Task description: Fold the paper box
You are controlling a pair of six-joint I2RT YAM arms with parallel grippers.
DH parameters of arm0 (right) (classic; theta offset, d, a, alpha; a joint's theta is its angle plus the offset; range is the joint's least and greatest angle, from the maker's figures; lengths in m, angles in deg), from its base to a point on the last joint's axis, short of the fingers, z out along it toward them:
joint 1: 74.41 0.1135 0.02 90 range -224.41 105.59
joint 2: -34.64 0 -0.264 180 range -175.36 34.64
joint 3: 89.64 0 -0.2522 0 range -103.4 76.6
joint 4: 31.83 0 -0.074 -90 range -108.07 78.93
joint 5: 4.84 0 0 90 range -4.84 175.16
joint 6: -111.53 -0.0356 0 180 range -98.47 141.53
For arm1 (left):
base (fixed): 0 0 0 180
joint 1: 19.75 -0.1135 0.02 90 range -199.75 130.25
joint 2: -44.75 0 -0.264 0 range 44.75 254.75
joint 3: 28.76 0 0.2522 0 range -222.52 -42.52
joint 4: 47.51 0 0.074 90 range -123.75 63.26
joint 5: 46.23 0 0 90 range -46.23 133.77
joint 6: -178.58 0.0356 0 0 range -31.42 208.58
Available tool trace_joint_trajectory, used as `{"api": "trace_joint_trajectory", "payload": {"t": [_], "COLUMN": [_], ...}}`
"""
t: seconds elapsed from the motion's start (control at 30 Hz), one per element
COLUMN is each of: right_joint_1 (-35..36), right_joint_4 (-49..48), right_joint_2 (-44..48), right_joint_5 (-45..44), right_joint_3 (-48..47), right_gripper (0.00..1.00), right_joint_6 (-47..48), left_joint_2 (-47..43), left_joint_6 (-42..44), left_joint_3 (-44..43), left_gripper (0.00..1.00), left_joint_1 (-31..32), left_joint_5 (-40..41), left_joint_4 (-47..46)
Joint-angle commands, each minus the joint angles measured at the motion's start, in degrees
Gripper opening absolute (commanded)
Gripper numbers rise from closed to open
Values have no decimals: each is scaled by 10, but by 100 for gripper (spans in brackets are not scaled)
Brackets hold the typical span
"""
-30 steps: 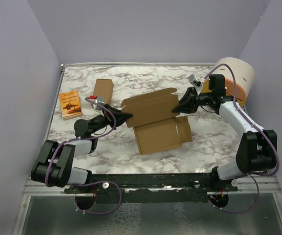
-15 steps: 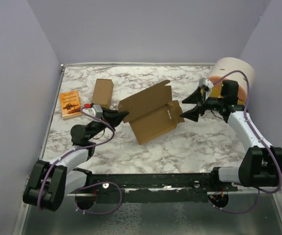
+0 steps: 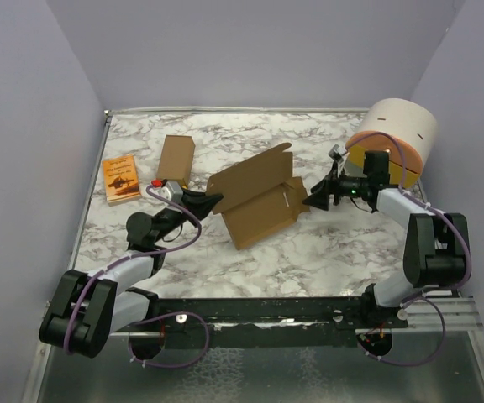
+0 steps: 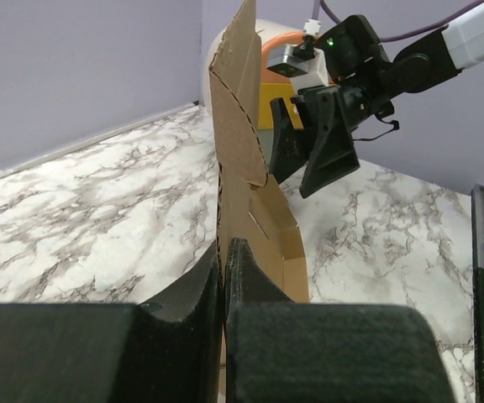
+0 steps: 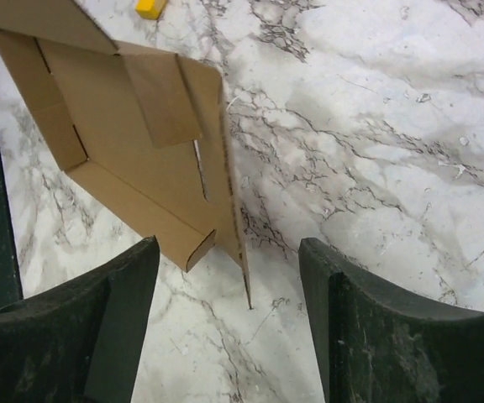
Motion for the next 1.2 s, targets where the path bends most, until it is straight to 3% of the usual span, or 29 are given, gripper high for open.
{"api": "trace_joint_trajectory", "payload": {"t": [0.0, 0.1, 0.27, 0.57, 0.83, 1.17], "right_joint_1": [8, 11, 29, 33, 66, 137], "right_joint_4": [-28, -28, -30, -16, -50, -90], "right_joint_2": [-29, -32, -39, -26, 50, 53], "right_joint_5": [-26, -11, -18, -22, -96, -267], "right_joint_3": [-33, -33, -36, -47, -46, -14], "right_gripper": [61, 48, 39, 3, 1, 1], "right_joint_6": [-25, -24, -18, -4, -39, -59], "left_joint_2": [1, -1, 0, -7, -33, -9], "left_joint_6": [9, 10, 7, 12, 97, 137], "left_joint_3": [-2, -1, -4, -7, -50, -71], "left_gripper": [0, 0, 0, 0, 0, 0], "left_joint_1": [4, 4, 4, 10, 65, 108], "left_joint_5": [10, 10, 6, 9, 56, 120], "left_joint_4": [-12, -10, -9, 7, 140, 187]}}
